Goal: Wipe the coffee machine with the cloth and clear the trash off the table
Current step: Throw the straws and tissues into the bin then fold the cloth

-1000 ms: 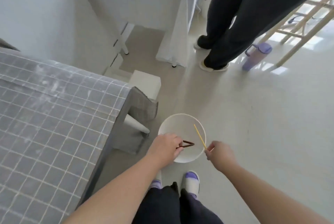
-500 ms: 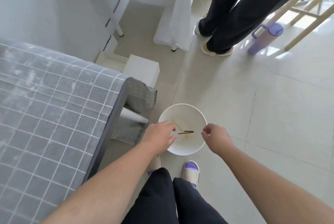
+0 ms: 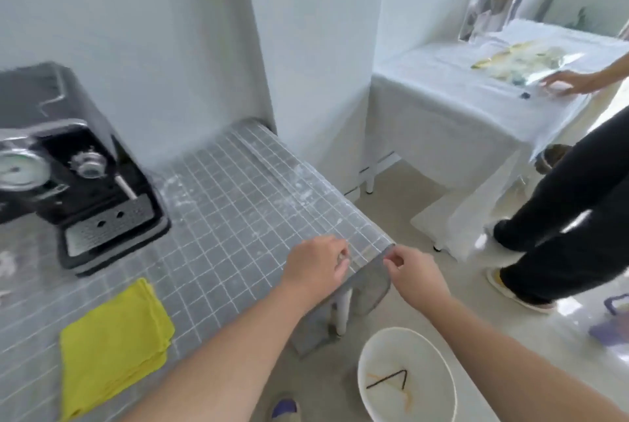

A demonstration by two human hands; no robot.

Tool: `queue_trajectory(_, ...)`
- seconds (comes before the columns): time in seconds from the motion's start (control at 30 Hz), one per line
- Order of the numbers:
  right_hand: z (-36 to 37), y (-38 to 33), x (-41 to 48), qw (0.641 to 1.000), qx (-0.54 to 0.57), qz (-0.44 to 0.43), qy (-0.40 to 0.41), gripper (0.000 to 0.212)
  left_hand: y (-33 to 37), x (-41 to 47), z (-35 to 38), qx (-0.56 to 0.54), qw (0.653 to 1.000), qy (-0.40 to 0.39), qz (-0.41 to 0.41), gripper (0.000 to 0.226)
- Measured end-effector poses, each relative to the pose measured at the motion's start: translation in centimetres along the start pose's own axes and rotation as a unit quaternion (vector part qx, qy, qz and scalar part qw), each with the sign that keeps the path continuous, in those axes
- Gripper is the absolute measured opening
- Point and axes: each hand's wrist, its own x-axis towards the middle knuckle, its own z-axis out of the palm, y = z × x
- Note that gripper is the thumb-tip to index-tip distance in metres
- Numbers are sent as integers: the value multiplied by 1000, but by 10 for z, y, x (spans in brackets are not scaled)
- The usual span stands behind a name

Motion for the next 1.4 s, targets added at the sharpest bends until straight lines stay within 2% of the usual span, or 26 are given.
queue_trajectory(0.13, 31, -99, -7, 991, -35, -110, -64, 16, -88, -64, -58, 5, 987, 82, -136, 20)
queue_trajectory(0.33, 123, -230, -47, 953, -87, -249, -152, 12, -213, -191, -105, 15, 940, 153, -304, 16)
queue_trajectory(0.47, 196, -307, -74, 922, -112, -318, -191, 11, -295, -262, -125, 32, 911, 171, -374, 15)
queue_trajectory(0.57, 249, -361, -84, 906, -133, -337, -221, 13, -358, -302, -138, 41, 894, 183, -408, 19)
queue_trajectory(0.73, 337, -446, -70, 876, -179, -375, -244, 33, -472, -338, -155, 39, 866, 159, -473, 48)
queue_trajectory(0.9, 405, -500, -44, 856, -208, -404, -247, 41, -543, -331, -158, -20, 870, 74, -488, 68)
queue_trajectory(1.0, 432, -519, -28, 855, -254, -381, -243, 45, -567, -319, -155, -48, 871, 21, -489, 69)
queue_trajectory(1.1, 451, -526, -15, 831, -319, -386, -243, 48, -579, -314, -146, -37, 877, -18, -479, 62)
queue_trajectory(1.23, 477, -522, 0, 822, -324, -395, -253, 36, -585, -316, -136, -60, 882, 81, -460, 32)
queue_trajectory(1.33, 478, -520, 0, 848, -296, -371, -234, 28, -583, -322, -132, -76, 875, 131, -459, 23)
queue_trajectory(1.4, 467, -521, -12, 859, -249, -383, -229, 31, -579, -326, -131, -88, 867, 165, -461, 22)
